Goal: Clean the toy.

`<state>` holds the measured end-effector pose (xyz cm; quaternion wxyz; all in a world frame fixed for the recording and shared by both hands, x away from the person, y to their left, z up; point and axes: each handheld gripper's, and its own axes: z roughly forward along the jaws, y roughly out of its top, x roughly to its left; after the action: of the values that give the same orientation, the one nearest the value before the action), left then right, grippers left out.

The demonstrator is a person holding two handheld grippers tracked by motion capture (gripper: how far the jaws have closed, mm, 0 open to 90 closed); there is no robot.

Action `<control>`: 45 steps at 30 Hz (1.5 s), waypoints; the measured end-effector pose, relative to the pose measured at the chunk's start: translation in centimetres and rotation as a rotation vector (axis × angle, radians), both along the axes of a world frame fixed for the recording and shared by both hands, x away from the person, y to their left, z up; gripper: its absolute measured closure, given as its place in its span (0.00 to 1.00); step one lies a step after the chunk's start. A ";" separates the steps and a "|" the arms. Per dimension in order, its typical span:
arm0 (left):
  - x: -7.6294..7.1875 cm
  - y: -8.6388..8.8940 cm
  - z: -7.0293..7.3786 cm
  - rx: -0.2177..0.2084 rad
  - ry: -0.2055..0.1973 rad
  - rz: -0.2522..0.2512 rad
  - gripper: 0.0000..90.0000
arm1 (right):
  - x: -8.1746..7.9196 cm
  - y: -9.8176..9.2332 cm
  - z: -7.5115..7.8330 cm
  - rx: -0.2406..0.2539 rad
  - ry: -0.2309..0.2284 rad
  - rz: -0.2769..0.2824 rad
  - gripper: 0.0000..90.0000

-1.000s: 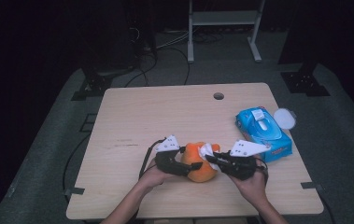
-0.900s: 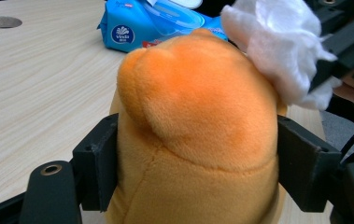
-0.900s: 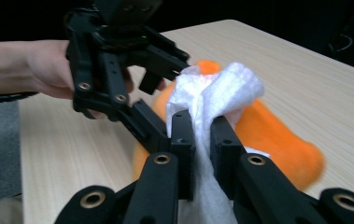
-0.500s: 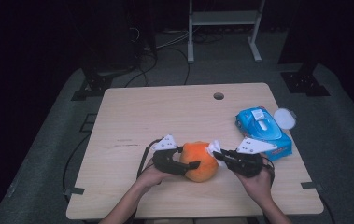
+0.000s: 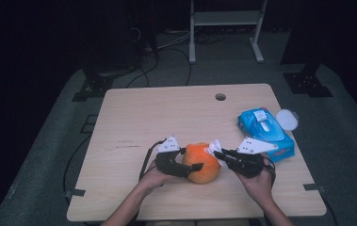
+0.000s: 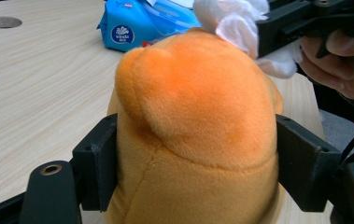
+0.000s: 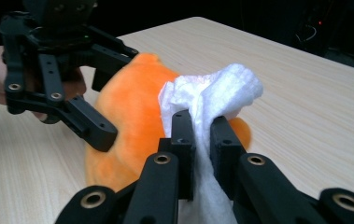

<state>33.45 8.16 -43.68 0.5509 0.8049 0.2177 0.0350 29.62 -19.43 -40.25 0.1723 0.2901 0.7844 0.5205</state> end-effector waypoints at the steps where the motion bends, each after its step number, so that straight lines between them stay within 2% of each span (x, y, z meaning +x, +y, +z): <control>1: 0.0 -0.1 0.0 0.004 -0.006 -0.003 0.28 | -0.2 0.1 0.0 -0.003 -0.002 0.006 0.91; 6: -0.3 -0.5 0.1 0.015 -0.023 -0.008 0.28 | -1.0 1.3 0.3 -0.021 -0.026 0.063 0.91; 7: -0.5 -0.9 0.2 0.026 -0.038 -0.007 0.29 | -1.4 2.1 0.6 -0.032 -0.041 0.093 0.91; 8: -0.5 -0.9 0.2 0.026 -0.038 -0.007 0.29 | -1.4 2.1 0.6 -0.032 -0.041 0.093 0.91; 9: -0.9 -1.5 0.2 0.040 -0.057 -0.015 0.29 | -1.8 2.9 0.8 -0.032 -0.051 0.123 0.91; 12: -1.4 -2.2 0.3 0.065 -0.091 -0.029 0.29 | -2.3 4.2 0.9 -0.060 -0.068 0.155 0.91; 13: -1.8 -2.6 0.2 0.077 -0.116 -0.032 0.29 | -2.4 4.4 1.0 -0.072 -0.075 0.156 0.91; 15: -1.9 -2.6 0.2 0.077 -0.118 -0.029 0.29 | -2.4 4.5 1.0 -0.079 -0.082 0.149 0.91; 17: -1.8 -2.5 0.1 0.072 -0.113 -0.029 0.29 | -2.1 4.1 1.2 -0.065 -0.078 0.135 0.91; 21: -1.8 -2.3 0.1 0.069 -0.111 -0.031 0.30 | -1.5 2.7 1.3 -0.046 -0.076 0.081 0.91; 23: -1.8 -2.1 0.0 0.060 -0.107 -0.032 0.30 | -1.0 1.5 1.2 -0.037 -0.061 0.037 0.91; 24: -1.8 -2.1 0.0 0.060 -0.107 -0.032 0.30 | -1.0 1.5 1.2 -0.037 -0.061 0.037 0.91; 25: -1.7 -2.0 -0.1 0.061 -0.108 -0.033 0.30 | -0.7 0.7 0.9 -0.032 -0.042 0.019 0.91; 27: -1.7 -2.1 0.0 0.062 -0.107 -0.035 0.29 | -0.7 0.3 0.6 -0.019 -0.024 0.015 0.91; 30: -1.7 -2.2 0.0 0.062 -0.105 -0.034 0.29 | -1.0 0.5 0.7 -0.022 -0.031 0.027 0.91; 34: -1.8 -2.2 0.0 0.065 -0.108 -0.035 0.29 | -1.8 2.1 1.0 -0.024 -0.046 0.094 0.91; 36: -1.9 -2.2 0.0 0.068 -0.111 -0.037 0.30 | -2.1 3.0 1.2 -0.043 -0.061 0.115 0.91; 42: -2.3 -2.3 0.0 0.083 -0.131 -0.050 0.30 | -1.2 2.1 1.3 -0.020 -0.040 0.087 0.91; 43: -2.5 -2.3 0.0 0.087 -0.136 -0.052 0.30 | -0.9 1.3 1.1 -0.004 -0.015 0.063 0.91; 44: -2.5 -2.3 0.0 0.090 -0.142 -0.056 0.30 | -0.9 1.3 1.1 -0.004 -0.015 0.063 0.91; 45: -2.6 -2.3 0.1 0.098 -0.148 -0.075 0.29 | -0.7 0.8 0.9 0.010 0.012 0.064 0.91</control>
<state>30.81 5.89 -43.57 0.5264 0.8337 0.1441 0.0842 28.89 -18.63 -39.32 0.1494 0.2686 0.7915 0.5282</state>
